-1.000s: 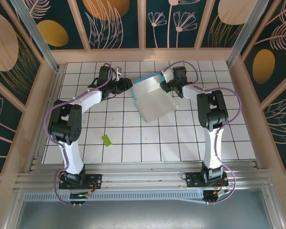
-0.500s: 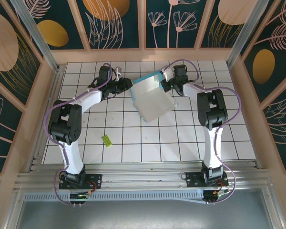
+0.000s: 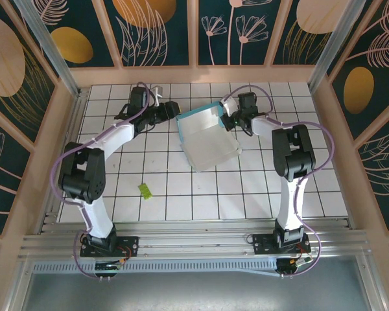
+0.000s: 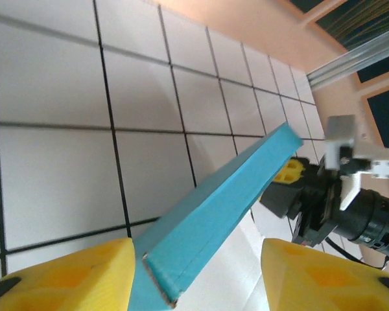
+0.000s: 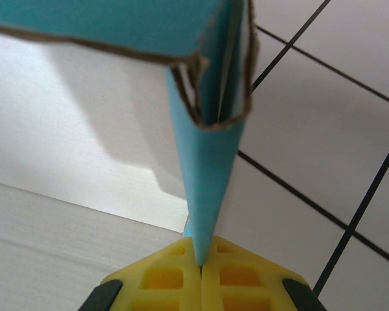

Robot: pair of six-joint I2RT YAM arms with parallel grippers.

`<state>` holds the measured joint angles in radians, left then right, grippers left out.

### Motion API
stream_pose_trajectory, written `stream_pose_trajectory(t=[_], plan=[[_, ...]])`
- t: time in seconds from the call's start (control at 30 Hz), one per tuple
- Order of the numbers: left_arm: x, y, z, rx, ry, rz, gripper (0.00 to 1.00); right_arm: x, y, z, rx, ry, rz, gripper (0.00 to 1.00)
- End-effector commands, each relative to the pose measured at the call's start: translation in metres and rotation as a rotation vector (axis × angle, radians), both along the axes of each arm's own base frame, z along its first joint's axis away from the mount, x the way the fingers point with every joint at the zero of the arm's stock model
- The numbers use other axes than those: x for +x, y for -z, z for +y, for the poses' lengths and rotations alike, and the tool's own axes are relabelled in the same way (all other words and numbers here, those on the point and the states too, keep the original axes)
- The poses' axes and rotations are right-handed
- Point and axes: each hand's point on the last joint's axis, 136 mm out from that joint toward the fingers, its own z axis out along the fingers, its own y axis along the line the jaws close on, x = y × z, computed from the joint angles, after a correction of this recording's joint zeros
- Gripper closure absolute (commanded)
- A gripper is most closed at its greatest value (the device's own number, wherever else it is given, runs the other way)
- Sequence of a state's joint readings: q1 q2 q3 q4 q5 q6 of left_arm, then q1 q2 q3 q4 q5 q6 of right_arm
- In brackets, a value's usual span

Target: Fold the paper box

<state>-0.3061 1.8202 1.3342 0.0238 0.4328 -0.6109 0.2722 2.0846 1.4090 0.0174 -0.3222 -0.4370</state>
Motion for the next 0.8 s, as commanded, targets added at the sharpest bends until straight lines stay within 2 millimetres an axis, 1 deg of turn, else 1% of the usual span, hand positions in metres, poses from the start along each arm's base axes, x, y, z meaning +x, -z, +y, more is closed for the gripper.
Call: stream_pose_trajectory(t=[0.0,0.03,0.07,0.17,0.2,0.27,0.33,0.4,0.53,0.63,0.7,0.77], plan=[[-0.001,-0.032,0.006,0.113,0.042,-0.144,0.4,-0.018,-0.011,0.007,-0.019,-0.04,-0.006,1.0],[-0.004,-0.033,0.004,0.141,0.087,-0.176,0.39,-0.02,-0.01,0.007,-0.024,-0.044,-0.006,1.0],[-0.01,-0.032,-0.002,0.172,0.162,-0.21,0.37,-0.022,-0.009,0.009,-0.03,-0.049,-0.008,1.0],[-0.032,-0.028,-0.028,0.297,0.388,-0.31,0.33,-0.024,-0.011,0.008,-0.034,-0.047,-0.01,1.0],[-0.039,-0.027,-0.038,0.331,0.452,-0.34,0.29,-0.024,-0.013,0.009,-0.031,-0.05,-0.014,1.0],[-0.046,-0.023,-0.055,0.359,0.539,-0.359,0.2,-0.027,-0.014,0.011,-0.028,-0.055,-0.018,1.0],[-0.043,-0.016,-0.064,0.366,0.582,-0.323,0.18,-0.029,-0.015,0.013,-0.03,-0.064,-0.024,1.0],[-0.032,-0.007,-0.067,0.394,0.582,-0.281,0.17,-0.03,-0.014,0.012,-0.039,-0.065,-0.025,1.0],[-0.022,0.027,-0.068,0.454,0.613,-0.171,0.17,-0.032,-0.016,0.012,-0.048,-0.073,-0.035,1.0],[-0.022,0.042,-0.07,0.453,0.642,-0.103,0.18,-0.032,-0.017,0.012,-0.05,-0.074,-0.042,1.0],[-0.027,0.046,-0.075,0.418,0.669,-0.082,0.21,-0.031,-0.016,0.012,-0.051,-0.073,-0.041,1.0],[-0.031,0.046,-0.08,0.378,0.693,-0.076,0.25,-0.03,-0.014,0.011,-0.055,-0.069,-0.035,1.0]])
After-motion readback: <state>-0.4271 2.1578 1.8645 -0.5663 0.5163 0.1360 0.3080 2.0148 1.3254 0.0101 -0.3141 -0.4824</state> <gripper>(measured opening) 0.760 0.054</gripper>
